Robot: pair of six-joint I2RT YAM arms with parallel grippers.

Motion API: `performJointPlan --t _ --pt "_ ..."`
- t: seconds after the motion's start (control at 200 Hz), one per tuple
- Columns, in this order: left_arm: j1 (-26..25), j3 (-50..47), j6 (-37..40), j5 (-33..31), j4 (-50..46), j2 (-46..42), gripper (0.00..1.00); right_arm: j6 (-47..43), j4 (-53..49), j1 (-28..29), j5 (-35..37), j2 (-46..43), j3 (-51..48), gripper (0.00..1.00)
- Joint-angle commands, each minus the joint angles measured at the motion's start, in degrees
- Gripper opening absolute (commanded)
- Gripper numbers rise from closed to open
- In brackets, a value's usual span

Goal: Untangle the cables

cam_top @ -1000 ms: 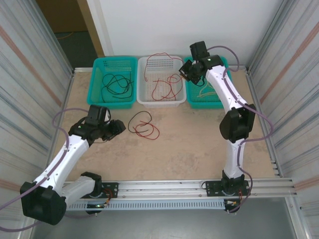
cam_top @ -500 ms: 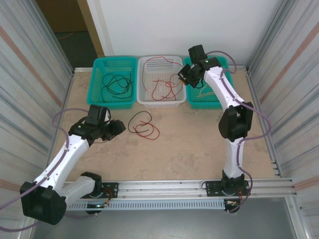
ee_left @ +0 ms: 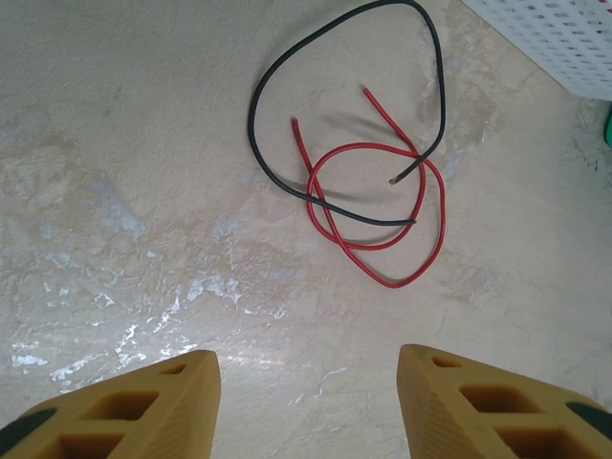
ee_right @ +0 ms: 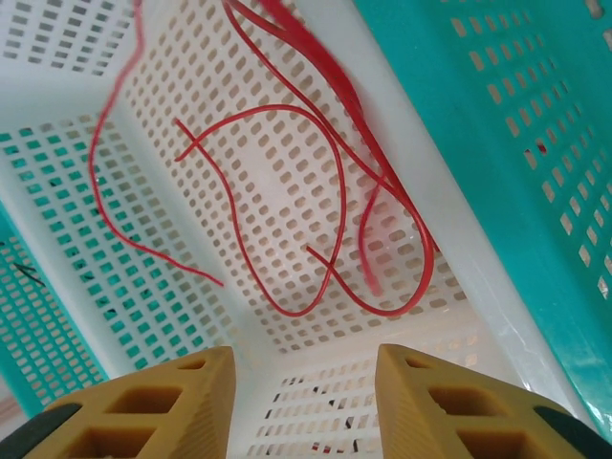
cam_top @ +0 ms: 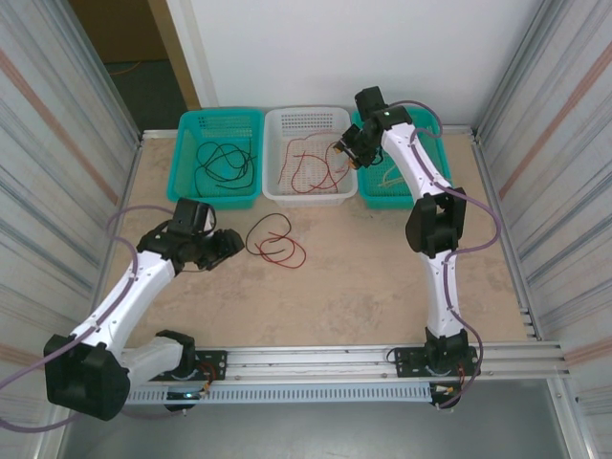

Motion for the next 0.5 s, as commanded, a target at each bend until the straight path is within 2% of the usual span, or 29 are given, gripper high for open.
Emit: performJointPlan --t 0.0,0.281,0.386,0.496 --pt "0.49 2.58 1.6 -1.27 -1.08 0.87 0.54 -0.75 -3.25 -0.23 -0.78 -2.36 1.51 0.43" --pt "0.54 2.47 1.25 -1.81 1.02 1.99 0.56 -6.03 -3.88 0.66 1.15 -11.63 -3.45 0.43" --pt "0.54 1.52 0.69 -1.93 3.35 2.63 0.57 -11.44 0.99 2.14 1.02 -19.31 -12.51 0.42" --pt "0.54 -0.19 -0.49 -2.18 8.41 4.14 0.55 -19.46 7.01 6.42 0.74 -28.11 -25.51 0.41"
